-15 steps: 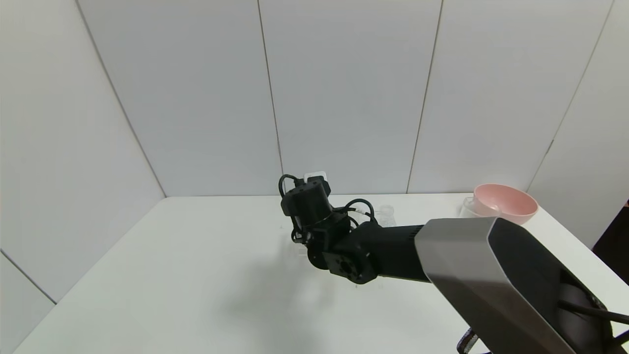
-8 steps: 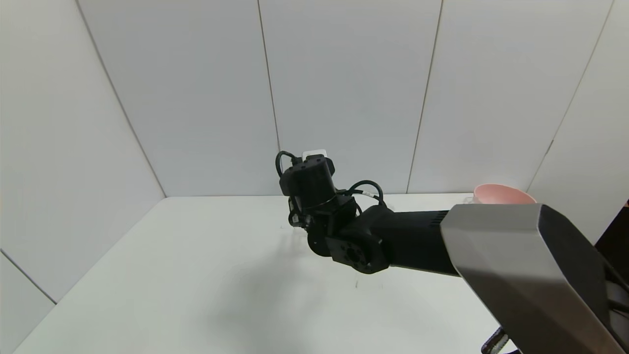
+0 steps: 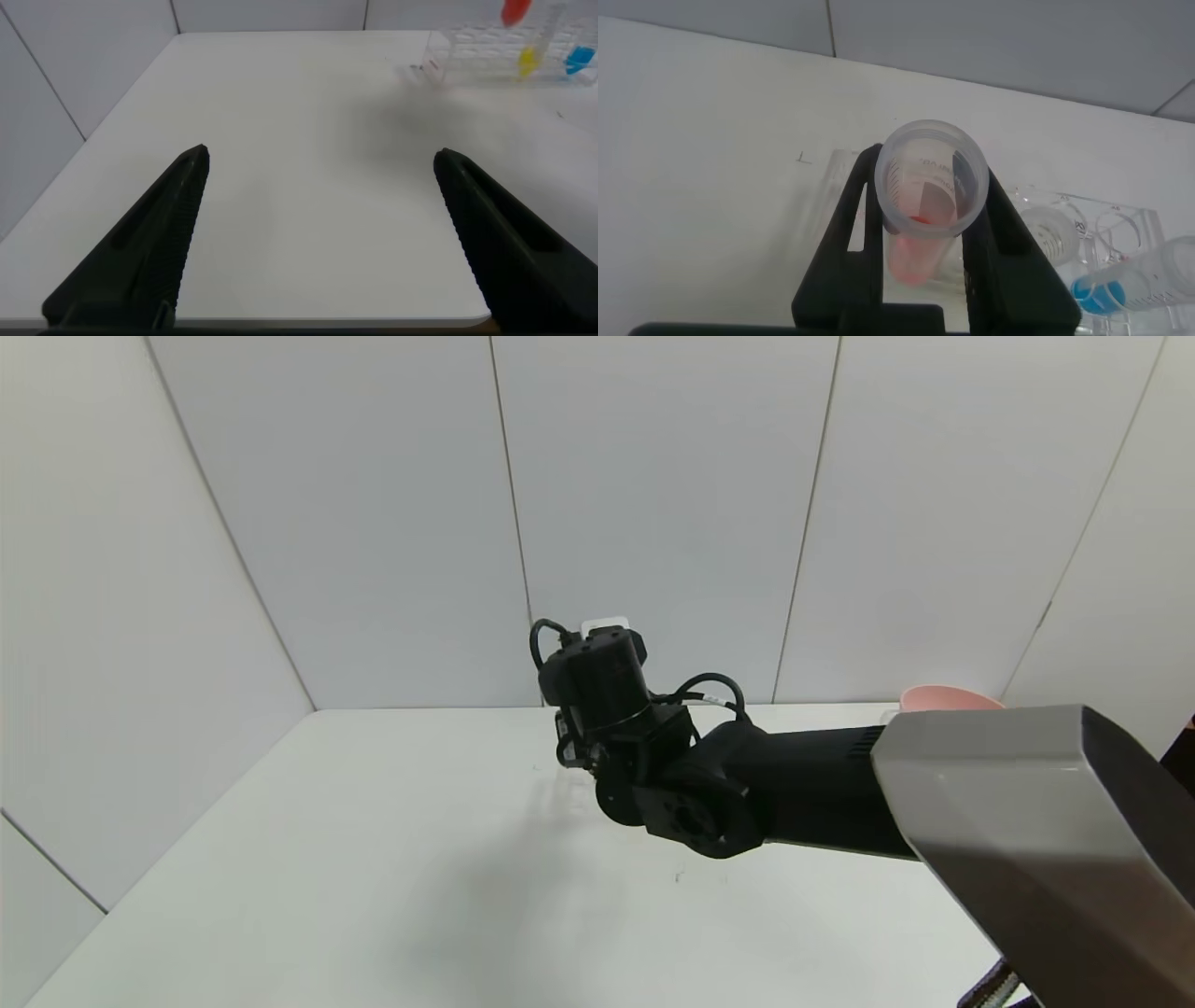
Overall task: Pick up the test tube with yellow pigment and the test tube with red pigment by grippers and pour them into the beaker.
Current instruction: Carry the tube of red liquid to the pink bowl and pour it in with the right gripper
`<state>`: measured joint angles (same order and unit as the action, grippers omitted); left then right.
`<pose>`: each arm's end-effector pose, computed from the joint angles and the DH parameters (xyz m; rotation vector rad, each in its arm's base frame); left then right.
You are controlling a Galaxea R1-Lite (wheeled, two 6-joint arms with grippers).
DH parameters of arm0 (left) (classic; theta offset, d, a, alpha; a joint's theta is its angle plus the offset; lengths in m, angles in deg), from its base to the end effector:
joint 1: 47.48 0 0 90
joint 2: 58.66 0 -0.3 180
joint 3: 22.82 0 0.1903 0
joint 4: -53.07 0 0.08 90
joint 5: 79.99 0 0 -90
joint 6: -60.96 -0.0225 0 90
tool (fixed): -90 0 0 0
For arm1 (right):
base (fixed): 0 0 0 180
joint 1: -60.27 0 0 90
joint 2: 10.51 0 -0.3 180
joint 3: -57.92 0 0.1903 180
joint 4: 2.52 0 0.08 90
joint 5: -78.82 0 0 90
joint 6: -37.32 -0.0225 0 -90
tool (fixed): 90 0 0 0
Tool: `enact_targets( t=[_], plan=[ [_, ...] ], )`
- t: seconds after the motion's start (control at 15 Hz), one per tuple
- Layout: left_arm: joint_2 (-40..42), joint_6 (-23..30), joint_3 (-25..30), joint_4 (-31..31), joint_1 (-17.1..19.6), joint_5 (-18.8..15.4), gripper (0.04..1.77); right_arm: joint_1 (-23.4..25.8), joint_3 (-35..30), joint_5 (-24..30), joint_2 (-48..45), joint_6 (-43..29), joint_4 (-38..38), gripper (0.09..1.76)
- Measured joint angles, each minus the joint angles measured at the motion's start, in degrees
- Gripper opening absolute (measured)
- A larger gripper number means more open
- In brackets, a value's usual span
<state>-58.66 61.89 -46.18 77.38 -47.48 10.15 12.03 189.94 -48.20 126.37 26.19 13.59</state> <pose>-0.0228 0.0001 0.0738 -0.0162 0.0166 0.0026 0.3432 0.3640 0.1539 -0.0558 0.2865 0.1662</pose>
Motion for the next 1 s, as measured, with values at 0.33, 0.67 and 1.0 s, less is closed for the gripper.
enact_targets(
  t=[0.33, 0.67, 1.0],
  plan=[
    [0.0, 0.0, 0.0, 0.0, 0.0, 0.0, 1.72, -0.3, -17.2, 8.0, -9.2, 1.3, -0.6, 0.54],
    [0.0, 0.0, 0.0, 0.0, 0.0, 0.0, 1.72, 1.8, -34.8, 17.9, -22.5, 7.3, -0.8, 0.54],
    [0.0, 0.0, 0.0, 0.0, 0.0, 0.0, 1.72, 10.8, -45.2, 26.9, -33.9, 15.1, 0.0, 0.54]
  ],
)
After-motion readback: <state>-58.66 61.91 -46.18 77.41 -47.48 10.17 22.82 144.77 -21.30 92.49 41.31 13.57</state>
